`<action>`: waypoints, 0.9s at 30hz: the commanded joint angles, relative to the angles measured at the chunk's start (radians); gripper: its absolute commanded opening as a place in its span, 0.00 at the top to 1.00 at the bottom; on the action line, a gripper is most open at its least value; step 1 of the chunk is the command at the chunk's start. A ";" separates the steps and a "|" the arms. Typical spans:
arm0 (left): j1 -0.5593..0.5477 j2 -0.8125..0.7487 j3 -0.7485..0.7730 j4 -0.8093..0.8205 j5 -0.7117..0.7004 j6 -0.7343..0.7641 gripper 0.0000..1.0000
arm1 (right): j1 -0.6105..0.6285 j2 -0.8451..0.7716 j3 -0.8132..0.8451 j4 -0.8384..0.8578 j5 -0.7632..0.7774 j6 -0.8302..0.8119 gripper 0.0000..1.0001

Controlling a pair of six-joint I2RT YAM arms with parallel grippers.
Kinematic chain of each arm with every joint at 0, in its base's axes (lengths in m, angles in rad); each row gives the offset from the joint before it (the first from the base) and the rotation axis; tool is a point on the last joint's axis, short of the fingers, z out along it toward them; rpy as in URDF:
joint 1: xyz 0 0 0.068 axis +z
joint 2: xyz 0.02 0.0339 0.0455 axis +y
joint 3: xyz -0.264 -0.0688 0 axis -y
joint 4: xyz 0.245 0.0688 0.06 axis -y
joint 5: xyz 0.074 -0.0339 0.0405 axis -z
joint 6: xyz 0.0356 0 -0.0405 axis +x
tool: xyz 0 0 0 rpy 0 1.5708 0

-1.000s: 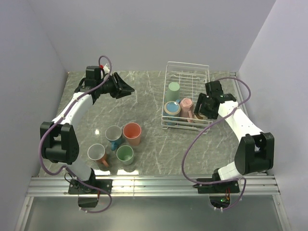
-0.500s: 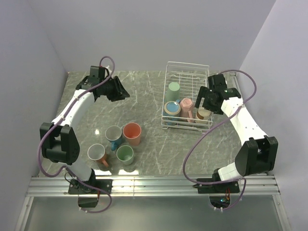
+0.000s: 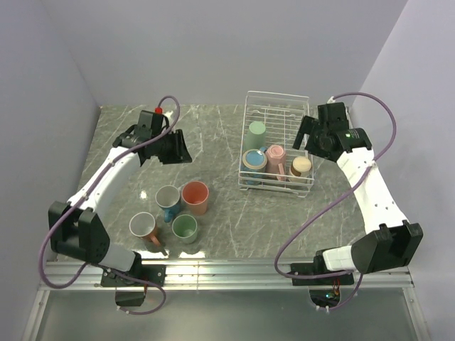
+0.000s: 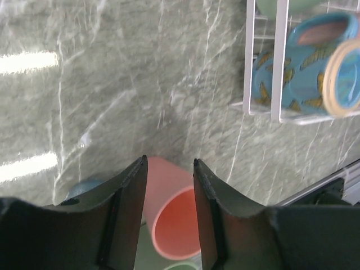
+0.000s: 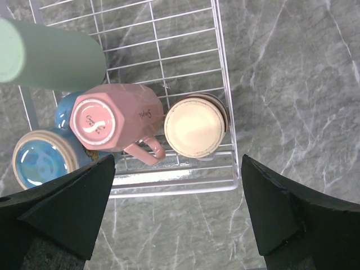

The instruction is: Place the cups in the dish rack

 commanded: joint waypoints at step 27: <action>-0.076 -0.164 -0.281 -0.030 0.007 0.065 0.65 | -0.004 -0.135 -0.175 0.022 -0.008 -0.016 0.00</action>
